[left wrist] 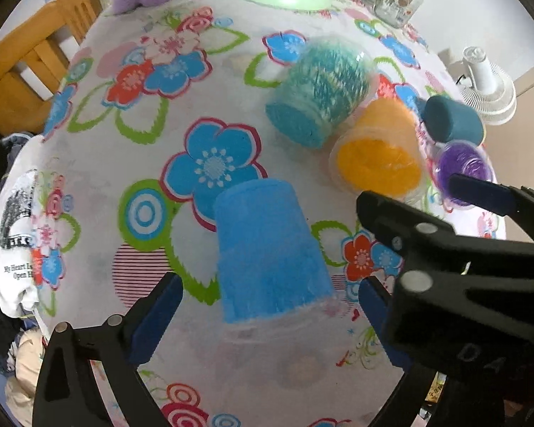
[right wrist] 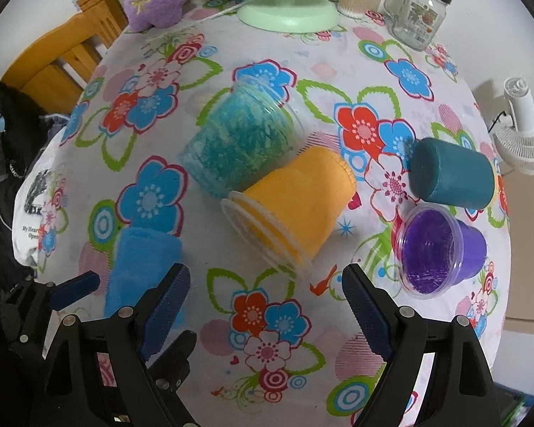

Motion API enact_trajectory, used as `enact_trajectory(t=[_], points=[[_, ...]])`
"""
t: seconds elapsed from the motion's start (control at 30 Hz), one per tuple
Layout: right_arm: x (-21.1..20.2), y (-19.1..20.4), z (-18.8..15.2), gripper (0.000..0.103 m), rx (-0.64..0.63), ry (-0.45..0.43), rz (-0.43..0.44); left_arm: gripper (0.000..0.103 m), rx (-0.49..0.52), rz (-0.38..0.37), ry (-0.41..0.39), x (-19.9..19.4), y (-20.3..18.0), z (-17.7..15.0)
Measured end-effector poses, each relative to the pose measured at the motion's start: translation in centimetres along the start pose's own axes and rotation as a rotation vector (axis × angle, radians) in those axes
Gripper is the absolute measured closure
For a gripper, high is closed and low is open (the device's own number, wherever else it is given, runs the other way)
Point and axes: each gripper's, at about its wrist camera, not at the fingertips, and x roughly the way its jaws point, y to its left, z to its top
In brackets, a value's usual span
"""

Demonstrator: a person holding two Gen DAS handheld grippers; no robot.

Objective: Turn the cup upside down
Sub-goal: 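Grasp the blue cup with the right gripper while the left gripper releases it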

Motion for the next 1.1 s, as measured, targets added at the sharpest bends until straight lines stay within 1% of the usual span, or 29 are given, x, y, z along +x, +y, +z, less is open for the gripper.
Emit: enact_trajectory(t=[0.2, 0.33, 0.43, 0.53, 0.63, 0.7, 0.87, 1.0, 1.1], points=[[-2.6, 1.7, 0.2, 0.014, -0.024, -0.027, 0.031, 0.001, -0.025, 0.016, -0.044, -3.7, 1.7, -0.7], [-3.5, 3.3, 0.2, 0.014, -0.044, -0.033, 0.048, 0.0, -0.081, -0.006, -0.057, -5.3, 3.2, -0.8], [-3.3, 4.6, 0.1, 0.014, -0.051, -0.015, 0.061, 0.0, -0.127, -0.002, -0.07, -5.7, 4.9, -1.1], [-2.4, 5.6, 0.1, 0.014, -0.049, 0.006, 0.069, 0.0, -0.172, 0.022, -0.047, -4.8, 7.0, -1.2], [-1.2, 6.5, 0.4, 0.014, -0.033, 0.031, 0.081, 0.0, -0.185, 0.079, -0.032, -3.9, 8.6, -1.3], [-0.5, 6.9, 0.6, 0.014, -0.022, 0.041, 0.088, 0.0, -0.187, 0.101, -0.027, -3.3, 9.4, -1.3], [1.5, 8.2, 1.4, 0.014, 0.002, 0.072, 0.105, 0.0, -0.193, 0.133, 0.003, -1.4, 11.2, -0.6], [2.6, 9.2, 2.1, 0.014, 0.0, 0.068, 0.098, 0.0, -0.175, 0.15, 0.02, -0.1, 11.8, 0.2], [3.5, 9.4, 2.5, 0.022, 0.018, 0.086, 0.108, 0.0, -0.167, 0.145, 0.039, 0.8, 12.2, 0.7]])
